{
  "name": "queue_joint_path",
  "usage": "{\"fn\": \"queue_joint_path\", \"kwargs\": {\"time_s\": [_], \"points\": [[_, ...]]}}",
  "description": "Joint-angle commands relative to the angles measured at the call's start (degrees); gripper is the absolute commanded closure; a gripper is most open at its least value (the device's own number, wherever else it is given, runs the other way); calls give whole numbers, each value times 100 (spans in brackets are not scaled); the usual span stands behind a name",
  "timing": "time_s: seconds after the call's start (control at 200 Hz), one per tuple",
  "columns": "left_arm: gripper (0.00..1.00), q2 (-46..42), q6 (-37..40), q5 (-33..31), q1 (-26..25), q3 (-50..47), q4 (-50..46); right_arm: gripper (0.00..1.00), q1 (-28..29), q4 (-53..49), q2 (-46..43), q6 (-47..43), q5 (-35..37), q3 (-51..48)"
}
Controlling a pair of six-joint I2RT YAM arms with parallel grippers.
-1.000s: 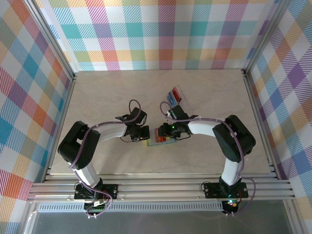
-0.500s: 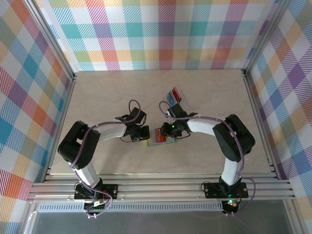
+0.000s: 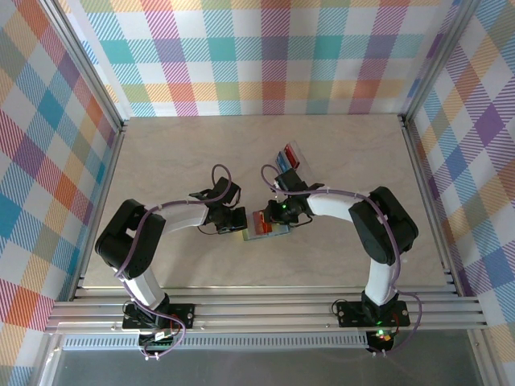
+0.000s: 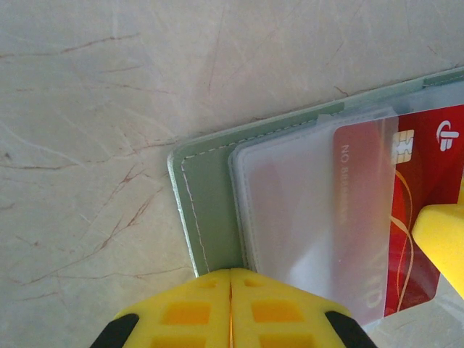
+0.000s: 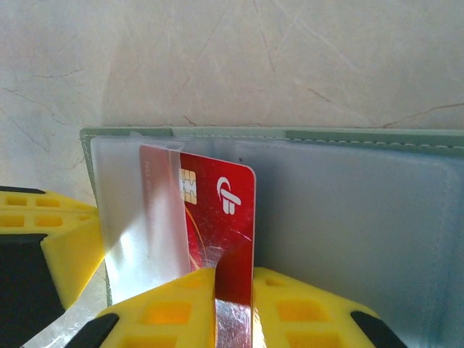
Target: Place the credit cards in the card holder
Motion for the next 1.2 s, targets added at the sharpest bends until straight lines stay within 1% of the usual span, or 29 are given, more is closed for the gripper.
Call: {"fn": "queue_joint_path", "kwargs": {"time_s": [0.0, 0.41, 0.53, 0.605, 0.71, 0.815, 0.905, 1.01, 1.05, 1.195], "points": [[92, 339, 63, -152, 28, -234, 42, 83, 102, 67, 142, 89, -60, 95], [92, 358, 61, -72, 28, -233, 86, 84, 414, 566, 227, 515, -171, 60], [92, 323, 83, -72, 28, -231, 69, 81, 467, 614, 239, 442, -237, 99], [92, 303, 98, -73, 28, -226, 52, 76, 467, 250, 152, 270, 30, 209], [92, 224, 161, -157, 28, -231, -18, 66, 442, -309, -143, 15, 649, 319], [92, 166, 212, -264, 28, -224, -82, 61, 327, -765, -444, -193, 1063, 350], [92, 193, 242, -297, 28, -207, -91, 60, 239, -1012, -624, -370, 1366, 382], [92, 269, 265, -242, 28, -181, -79, 69, 210, -1280, -588, -604, 1641, 543], [92, 282, 279, -234, 32, -182, -77, 71, 210, -1354, -513, -685, 1665, 606], [92, 316, 274, -218, 28, -169, -60, 69, 205, -1468, -207, -876, 1785, 865]]}}
